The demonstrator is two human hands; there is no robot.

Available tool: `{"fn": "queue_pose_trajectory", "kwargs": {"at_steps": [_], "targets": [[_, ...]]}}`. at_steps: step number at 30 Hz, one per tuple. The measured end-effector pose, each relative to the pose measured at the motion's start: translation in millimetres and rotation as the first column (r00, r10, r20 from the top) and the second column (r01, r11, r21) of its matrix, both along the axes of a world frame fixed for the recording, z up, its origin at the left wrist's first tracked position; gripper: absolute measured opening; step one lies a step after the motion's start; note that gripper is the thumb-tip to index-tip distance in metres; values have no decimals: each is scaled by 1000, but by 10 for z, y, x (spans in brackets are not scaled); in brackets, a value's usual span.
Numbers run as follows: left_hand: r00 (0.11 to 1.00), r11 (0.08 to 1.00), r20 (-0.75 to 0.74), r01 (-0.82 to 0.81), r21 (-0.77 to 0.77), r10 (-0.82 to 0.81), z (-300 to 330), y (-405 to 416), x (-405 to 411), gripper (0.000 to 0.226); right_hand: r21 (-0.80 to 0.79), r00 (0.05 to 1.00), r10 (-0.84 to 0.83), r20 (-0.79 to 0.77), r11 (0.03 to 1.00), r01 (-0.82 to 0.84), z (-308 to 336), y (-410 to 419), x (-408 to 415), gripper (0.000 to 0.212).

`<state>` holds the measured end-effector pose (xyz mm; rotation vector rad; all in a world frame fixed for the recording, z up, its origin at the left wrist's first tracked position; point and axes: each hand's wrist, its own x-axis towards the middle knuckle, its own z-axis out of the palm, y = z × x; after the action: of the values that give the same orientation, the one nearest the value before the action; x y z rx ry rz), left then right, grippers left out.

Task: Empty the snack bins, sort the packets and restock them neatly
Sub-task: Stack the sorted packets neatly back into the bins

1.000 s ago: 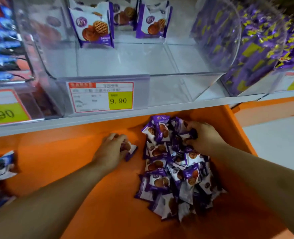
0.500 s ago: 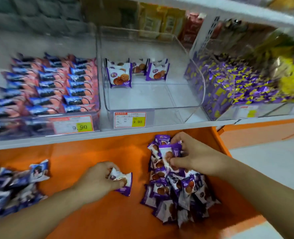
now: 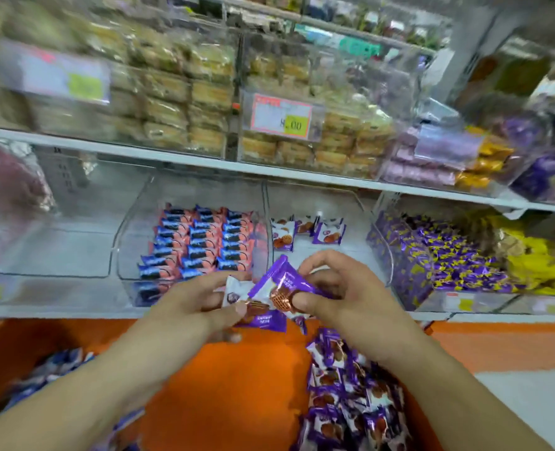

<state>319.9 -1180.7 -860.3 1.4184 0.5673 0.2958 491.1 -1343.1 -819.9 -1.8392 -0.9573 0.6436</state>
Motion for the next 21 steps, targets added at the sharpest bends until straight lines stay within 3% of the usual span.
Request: {"fn": "queue_pose_trajectory", "kwargs": {"at_steps": [5, 9, 11, 17, 21], "targets": [[998, 996, 19, -53, -70, 54, 138, 148, -48, 31, 86, 994, -38, -100, 995, 47, -44, 199, -119, 25], [997, 997, 21, -72, -34, 73, 141, 251, -73, 32, 176, 958, -120, -261, 970, 169, -176, 255, -107, 48], [999, 999, 9, -45, -11, 45, 133, 277, -74, 35, 206, 945, -113, -306, 962, 182, -189, 274, -91, 48], [997, 996, 8, -75, 57, 74, 87, 329, -38, 40, 176, 964, -143, -222, 967, 184, -167, 298, -51, 24], [998, 996, 3, -57, 74, 57, 69, 314, -8, 36, 184, 957, -138, -256, 965, 189, -188, 309, -86, 33]]}}
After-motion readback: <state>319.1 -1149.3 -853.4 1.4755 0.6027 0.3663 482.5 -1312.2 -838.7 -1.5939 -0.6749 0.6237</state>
